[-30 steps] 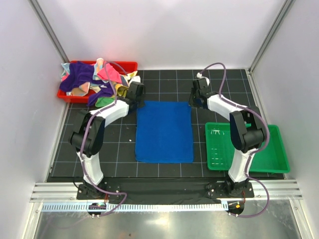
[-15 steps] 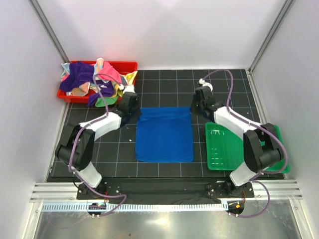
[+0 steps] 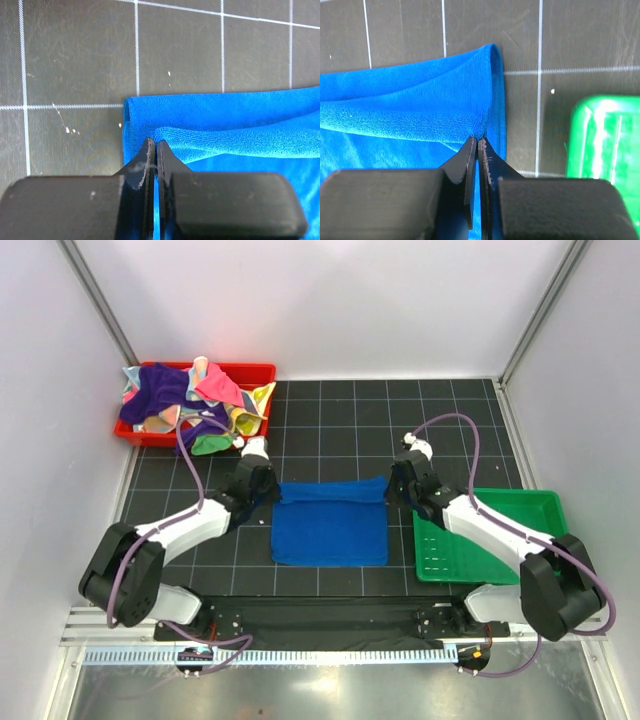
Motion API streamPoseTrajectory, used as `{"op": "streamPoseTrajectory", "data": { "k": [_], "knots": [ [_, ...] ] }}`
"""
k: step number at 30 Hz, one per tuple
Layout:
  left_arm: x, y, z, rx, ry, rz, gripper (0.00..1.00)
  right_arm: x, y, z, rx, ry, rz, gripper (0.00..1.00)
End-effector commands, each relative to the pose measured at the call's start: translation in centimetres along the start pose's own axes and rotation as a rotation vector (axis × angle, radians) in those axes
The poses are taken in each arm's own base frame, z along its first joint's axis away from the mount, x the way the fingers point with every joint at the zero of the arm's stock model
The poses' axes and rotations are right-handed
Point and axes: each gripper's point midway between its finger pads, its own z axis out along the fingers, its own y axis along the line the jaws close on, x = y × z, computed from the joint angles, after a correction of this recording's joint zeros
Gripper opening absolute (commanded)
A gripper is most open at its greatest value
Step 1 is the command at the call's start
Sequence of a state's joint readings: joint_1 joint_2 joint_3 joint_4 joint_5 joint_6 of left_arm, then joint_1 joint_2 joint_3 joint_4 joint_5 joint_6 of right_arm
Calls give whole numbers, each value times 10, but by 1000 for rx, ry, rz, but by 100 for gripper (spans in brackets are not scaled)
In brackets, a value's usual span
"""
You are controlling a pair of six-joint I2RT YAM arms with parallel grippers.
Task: Fold and stack the towels
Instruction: Fold the towel
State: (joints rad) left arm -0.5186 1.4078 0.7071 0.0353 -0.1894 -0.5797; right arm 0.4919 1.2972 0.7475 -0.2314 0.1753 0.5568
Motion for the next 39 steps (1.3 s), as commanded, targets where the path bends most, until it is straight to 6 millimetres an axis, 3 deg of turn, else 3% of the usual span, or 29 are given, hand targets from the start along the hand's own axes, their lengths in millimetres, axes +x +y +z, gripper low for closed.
{"op": "streamPoseTrajectory", "data": {
  "k": [1, 12, 39],
  "knots": [
    [-20, -13, -13, 64, -92, -31, 1, -7, -1, -12, 8, -55, 36, 9],
    [-12, -18, -33, 129, -101, -48, 6, 11, -3, -25, -8, -37, 59, 8],
    [39, -11, -65, 169, -75, -72, 7, 64, -17, -51, -36, 15, 100, 7]
  ]
}}
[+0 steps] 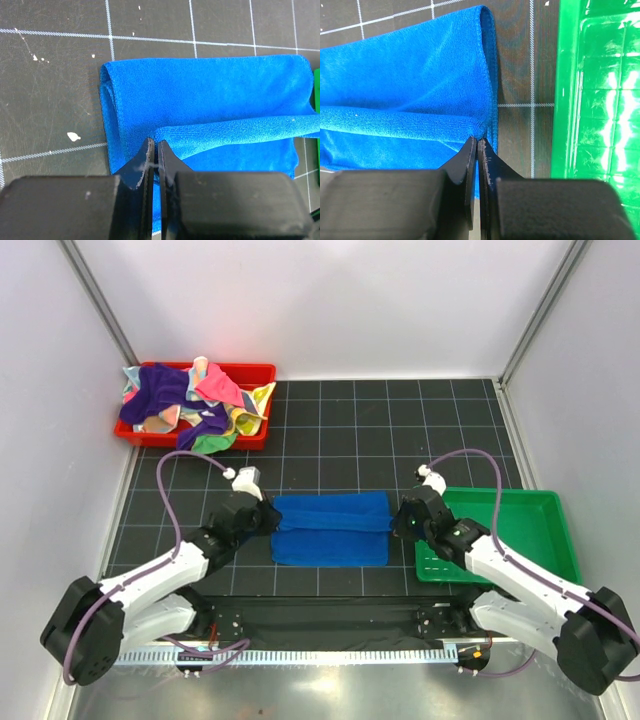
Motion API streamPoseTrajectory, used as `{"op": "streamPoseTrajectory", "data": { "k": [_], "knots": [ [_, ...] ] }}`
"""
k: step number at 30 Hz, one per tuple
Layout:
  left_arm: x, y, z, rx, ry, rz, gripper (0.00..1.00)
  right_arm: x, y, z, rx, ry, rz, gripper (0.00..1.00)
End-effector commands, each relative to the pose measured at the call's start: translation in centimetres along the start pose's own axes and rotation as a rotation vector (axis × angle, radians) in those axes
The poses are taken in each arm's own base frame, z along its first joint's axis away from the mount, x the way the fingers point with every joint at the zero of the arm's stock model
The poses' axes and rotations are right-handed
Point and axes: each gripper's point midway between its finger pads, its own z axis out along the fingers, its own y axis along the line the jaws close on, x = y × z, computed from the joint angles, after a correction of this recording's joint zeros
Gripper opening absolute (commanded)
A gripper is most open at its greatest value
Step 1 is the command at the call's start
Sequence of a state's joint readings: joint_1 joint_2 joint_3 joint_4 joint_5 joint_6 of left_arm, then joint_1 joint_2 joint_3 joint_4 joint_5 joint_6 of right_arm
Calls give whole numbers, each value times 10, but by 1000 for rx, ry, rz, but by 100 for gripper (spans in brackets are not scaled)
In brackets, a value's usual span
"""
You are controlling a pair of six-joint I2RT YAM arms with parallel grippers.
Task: Fold and stack the towels
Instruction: Fold the towel
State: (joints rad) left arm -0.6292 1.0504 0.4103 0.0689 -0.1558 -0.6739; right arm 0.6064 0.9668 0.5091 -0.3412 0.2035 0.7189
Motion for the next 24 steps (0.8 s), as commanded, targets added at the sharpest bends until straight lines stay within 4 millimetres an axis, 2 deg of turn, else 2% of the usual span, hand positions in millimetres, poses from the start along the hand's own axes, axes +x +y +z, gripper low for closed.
{"op": "streamPoseTrajectory", "data": {
  "k": [1, 18, 24],
  "knots": [
    [-11, -4, -6, 11, -60, -21, 6, 0, -2, -5, -1, -20, 22, 7],
    [3, 6, -19, -6, -40, -12, 7, 30, 0, -12, -38, 26, 27, 7],
    [16, 9, -19, -8, -17, -17, 7, 40, -5, -9, -15, 36, 18, 7]
  ]
}}
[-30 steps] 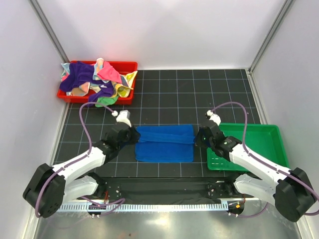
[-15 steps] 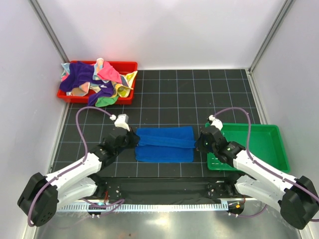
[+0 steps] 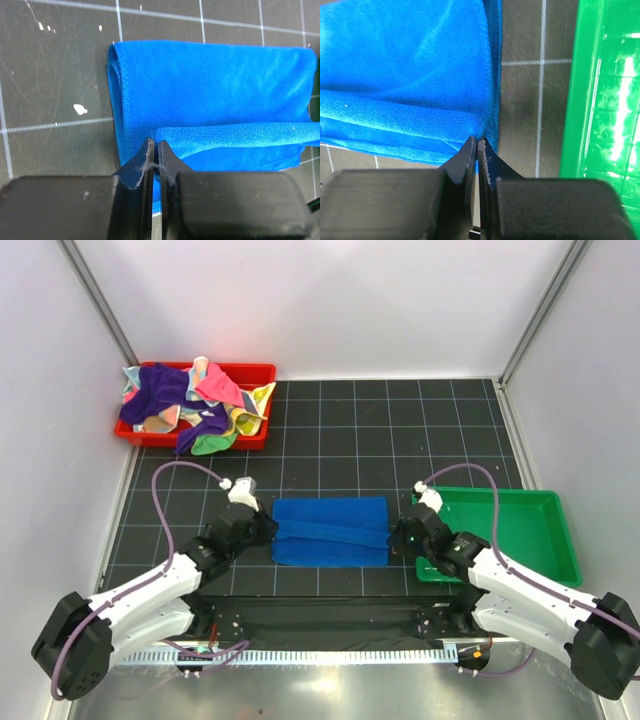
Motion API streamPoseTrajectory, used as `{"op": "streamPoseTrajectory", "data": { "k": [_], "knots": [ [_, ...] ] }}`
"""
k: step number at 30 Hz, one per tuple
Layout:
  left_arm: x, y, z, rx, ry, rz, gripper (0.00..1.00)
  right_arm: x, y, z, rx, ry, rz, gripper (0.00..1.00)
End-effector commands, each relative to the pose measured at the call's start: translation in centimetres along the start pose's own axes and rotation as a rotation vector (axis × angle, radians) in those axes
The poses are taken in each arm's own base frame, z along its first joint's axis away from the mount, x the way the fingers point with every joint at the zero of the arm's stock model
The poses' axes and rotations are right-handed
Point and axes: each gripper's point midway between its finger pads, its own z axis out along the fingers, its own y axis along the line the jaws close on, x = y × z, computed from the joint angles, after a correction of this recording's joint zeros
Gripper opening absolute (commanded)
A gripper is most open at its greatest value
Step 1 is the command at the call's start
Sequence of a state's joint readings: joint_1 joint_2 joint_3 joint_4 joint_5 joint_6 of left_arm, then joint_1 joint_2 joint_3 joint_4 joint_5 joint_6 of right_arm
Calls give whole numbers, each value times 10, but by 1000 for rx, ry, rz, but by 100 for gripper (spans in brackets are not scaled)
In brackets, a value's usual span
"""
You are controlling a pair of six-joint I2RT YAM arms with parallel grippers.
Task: Fold and stack the towels
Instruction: Fold the towel
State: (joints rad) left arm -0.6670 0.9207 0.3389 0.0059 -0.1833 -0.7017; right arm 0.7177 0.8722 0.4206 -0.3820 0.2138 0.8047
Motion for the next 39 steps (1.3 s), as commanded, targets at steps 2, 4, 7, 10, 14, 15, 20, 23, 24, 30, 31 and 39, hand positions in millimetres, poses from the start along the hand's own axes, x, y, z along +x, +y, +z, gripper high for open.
{"op": "streamPoseTrajectory", "data": {
  "k": [2, 4, 7, 10, 14, 15, 20, 23, 24, 30, 31, 39],
  "knots": [
    [5, 5, -1, -18, -7, -8, 9, 1, -7, 3, 31, -22, 17, 7],
    [6, 4, -1, -15, -7, -12, 18, 4, -8, 4, 34, -14, 18, 7],
    [5, 4, -3, -15, -17, -23, 39, 7, -9, 4, 33, -9, 17, 8],
    [2, 7, -8, -40, -13, -36, 52, 9, -10, 4, 33, -4, 14, 15],
    [-10, 3, -15, -53, -29, -50, 55, 9, -10, 1, 24, -10, 14, 22],
    [-18, -2, -17, -49, -41, -56, 55, 9, -10, 0, 26, -8, 12, 22],
    [-22, -5, -22, -71, -14, -75, 54, 8, -9, -6, 23, -8, 11, 30],
    [-19, -12, -21, -54, 23, -79, 53, 3, -9, -11, 28, -21, 14, 32],
    [-18, -14, -20, -49, 37, -79, 53, 2, -10, -12, 30, -24, 13, 33],
    [-16, -27, -6, -101, 108, -29, 52, -15, -1, -16, 48, -57, 0, 37],
    [-17, -31, -4, -106, 110, -21, 51, -17, -1, -15, 61, -58, -5, 37],
    [5, -39, 12, -202, 195, 88, 45, -27, 13, -8, 71, -58, -27, 38]
  ]
}}
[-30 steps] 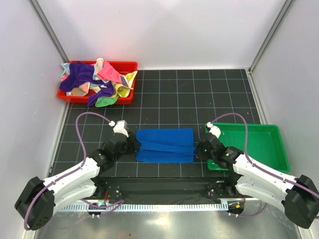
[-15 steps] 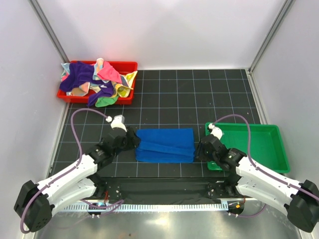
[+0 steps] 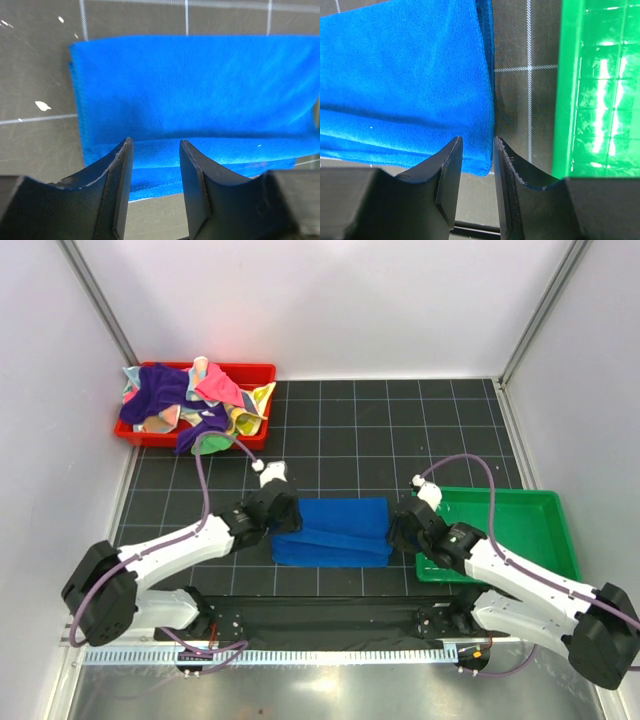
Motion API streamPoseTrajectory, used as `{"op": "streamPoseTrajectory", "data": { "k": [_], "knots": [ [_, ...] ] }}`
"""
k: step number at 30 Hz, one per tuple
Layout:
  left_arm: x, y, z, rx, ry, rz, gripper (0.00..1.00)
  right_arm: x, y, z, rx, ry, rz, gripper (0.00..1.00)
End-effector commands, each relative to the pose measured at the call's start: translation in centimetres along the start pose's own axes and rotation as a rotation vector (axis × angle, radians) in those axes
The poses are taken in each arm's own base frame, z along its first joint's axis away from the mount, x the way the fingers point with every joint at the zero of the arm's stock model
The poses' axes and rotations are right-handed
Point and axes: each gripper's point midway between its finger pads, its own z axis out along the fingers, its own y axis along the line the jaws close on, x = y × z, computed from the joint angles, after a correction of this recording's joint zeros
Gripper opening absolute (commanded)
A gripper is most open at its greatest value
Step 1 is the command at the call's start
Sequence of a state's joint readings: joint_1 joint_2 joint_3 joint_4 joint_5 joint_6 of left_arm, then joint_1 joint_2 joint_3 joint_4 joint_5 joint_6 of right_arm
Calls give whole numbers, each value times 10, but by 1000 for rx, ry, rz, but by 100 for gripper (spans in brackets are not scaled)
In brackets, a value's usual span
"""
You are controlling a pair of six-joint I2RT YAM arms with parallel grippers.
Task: Fold and stack the towels
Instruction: Fold the towel
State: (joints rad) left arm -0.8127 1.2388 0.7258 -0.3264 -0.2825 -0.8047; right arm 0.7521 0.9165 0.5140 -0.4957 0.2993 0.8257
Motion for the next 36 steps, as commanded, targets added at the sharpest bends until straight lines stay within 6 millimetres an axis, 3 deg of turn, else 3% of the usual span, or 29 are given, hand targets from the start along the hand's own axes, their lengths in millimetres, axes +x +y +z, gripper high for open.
{"op": "streamPoseTrajectory", "data": {
  "k": [1, 7, 22, 26, 30, 34, 36],
  "knots": [
    [13, 4, 3, -63, 19, 45, 45, -15, 13, 2, -8, -44, -8, 38],
    [46, 14, 7, -102, 71, 64, 40, 6, 10, 9, -9, 6, -25, 38],
    [84, 14, -5, -85, 133, 90, 38, 36, -9, 10, 21, 66, -54, 31],
    [81, 15, -11, -91, 125, 89, 38, 34, -11, 8, 30, 59, -55, 22],
    [60, 6, -27, -63, 77, 78, 39, 26, -11, 0, 33, 35, -54, 18],
    [33, -8, -45, -18, 6, 56, 43, 12, -8, -13, 25, 5, -49, 17],
    [21, -8, -50, -30, -30, 59, 45, 4, -1, -18, 10, -10, -42, 24]
  ]
}}
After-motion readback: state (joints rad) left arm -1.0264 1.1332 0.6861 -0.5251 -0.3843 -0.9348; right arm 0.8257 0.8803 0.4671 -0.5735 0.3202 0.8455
